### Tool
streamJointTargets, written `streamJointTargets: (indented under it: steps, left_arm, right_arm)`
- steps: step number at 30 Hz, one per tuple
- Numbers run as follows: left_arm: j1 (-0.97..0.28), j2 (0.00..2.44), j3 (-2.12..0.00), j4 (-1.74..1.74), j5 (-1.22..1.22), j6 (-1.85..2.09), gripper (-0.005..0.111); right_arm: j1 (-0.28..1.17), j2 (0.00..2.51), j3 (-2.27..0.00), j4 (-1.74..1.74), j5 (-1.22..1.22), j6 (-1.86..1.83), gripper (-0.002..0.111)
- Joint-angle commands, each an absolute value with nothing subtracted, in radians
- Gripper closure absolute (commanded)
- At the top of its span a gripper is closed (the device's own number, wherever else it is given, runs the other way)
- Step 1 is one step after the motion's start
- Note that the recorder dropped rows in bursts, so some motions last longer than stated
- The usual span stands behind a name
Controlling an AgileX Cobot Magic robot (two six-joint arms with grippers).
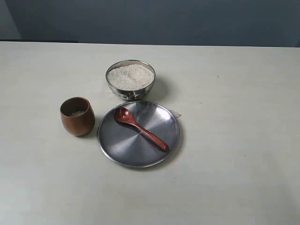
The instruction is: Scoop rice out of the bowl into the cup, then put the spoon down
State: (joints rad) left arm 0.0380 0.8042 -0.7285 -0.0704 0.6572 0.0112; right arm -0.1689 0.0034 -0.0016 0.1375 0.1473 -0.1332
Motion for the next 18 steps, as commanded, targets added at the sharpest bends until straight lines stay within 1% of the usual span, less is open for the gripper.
streamJointTargets:
  steps: [1,8,18]
  left_arm:
    - [0.04,0.803,-0.728,-0.065,0.651,0.009,0.106]
    - [0.04,0.803,-0.728,-0.065,0.651,0.009,0.106]
    - [0.04,0.803,-0.728,-0.065,0.651,0.009,0.106]
  right_arm:
    - [-0.173,0.0,0.0,0.135,0.219,-0.151,0.108]
    - [-0.173,0.0,0.0,-0.005,0.285,0.073,0.108]
    - [-0.173,0.0,0.0,-0.015,0.318,0.034,0.108]
